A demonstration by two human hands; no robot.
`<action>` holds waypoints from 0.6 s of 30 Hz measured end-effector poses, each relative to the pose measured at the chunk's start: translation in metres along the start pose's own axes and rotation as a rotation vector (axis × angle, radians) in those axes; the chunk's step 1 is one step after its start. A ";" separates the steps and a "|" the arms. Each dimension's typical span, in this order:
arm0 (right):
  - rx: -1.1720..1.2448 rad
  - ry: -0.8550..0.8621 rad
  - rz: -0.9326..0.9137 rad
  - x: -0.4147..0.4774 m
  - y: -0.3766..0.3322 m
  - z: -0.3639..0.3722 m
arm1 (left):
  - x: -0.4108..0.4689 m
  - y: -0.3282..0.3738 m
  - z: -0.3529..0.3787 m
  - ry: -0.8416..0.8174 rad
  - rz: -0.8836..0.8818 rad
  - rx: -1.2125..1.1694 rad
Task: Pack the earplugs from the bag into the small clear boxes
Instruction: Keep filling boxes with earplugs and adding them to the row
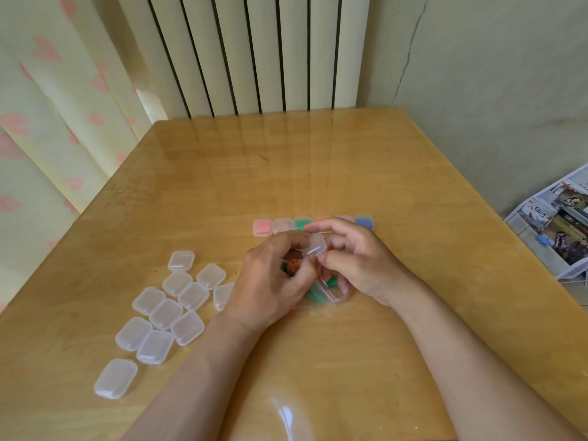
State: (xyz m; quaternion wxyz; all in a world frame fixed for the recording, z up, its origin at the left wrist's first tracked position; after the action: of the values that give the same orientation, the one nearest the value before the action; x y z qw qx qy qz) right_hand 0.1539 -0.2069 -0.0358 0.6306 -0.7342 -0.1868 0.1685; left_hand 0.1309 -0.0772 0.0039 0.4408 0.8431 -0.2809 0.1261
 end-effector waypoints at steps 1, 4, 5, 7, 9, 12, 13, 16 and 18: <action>0.005 0.004 0.009 0.000 0.001 -0.001 | 0.000 0.001 0.000 0.001 0.000 0.001; 0.020 0.015 0.009 -0.001 0.000 -0.001 | 0.000 0.002 0.000 -0.005 0.001 0.014; 0.022 0.013 0.000 -0.001 -0.002 0.000 | 0.000 0.003 0.000 -0.008 0.003 0.023; 0.020 0.013 -0.024 -0.002 -0.006 -0.001 | 0.000 0.004 0.002 -0.020 0.003 0.036; 0.006 0.012 -0.040 -0.003 -0.007 -0.002 | 0.000 0.004 0.002 -0.017 0.002 0.052; -0.016 -0.005 -0.015 -0.004 -0.006 0.001 | 0.000 0.002 -0.004 0.041 -0.011 0.061; -0.014 -0.007 -0.013 -0.004 -0.006 0.003 | -0.001 0.001 -0.008 0.073 -0.018 0.062; -0.047 0.010 -0.022 -0.003 -0.005 0.004 | -0.004 -0.005 -0.010 0.116 -0.067 -0.005; -0.057 0.036 -0.002 -0.002 -0.003 0.000 | -0.004 -0.012 -0.006 0.094 -0.109 -0.060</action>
State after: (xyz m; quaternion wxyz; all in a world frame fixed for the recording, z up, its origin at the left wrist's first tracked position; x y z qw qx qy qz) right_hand 0.1517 -0.2073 -0.0329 0.6131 -0.7545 -0.1809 0.1491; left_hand 0.1351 -0.0658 -0.0024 0.4847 0.8367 -0.2174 0.1329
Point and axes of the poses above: each hand's wrist, its own x-axis towards the middle knuckle, its own z-axis out of the palm, y = z × x, the point moved 10 cm from there along x, towards the middle knuckle, and after that the axes turned 14 degrees about -y, right-handed, at the moved point
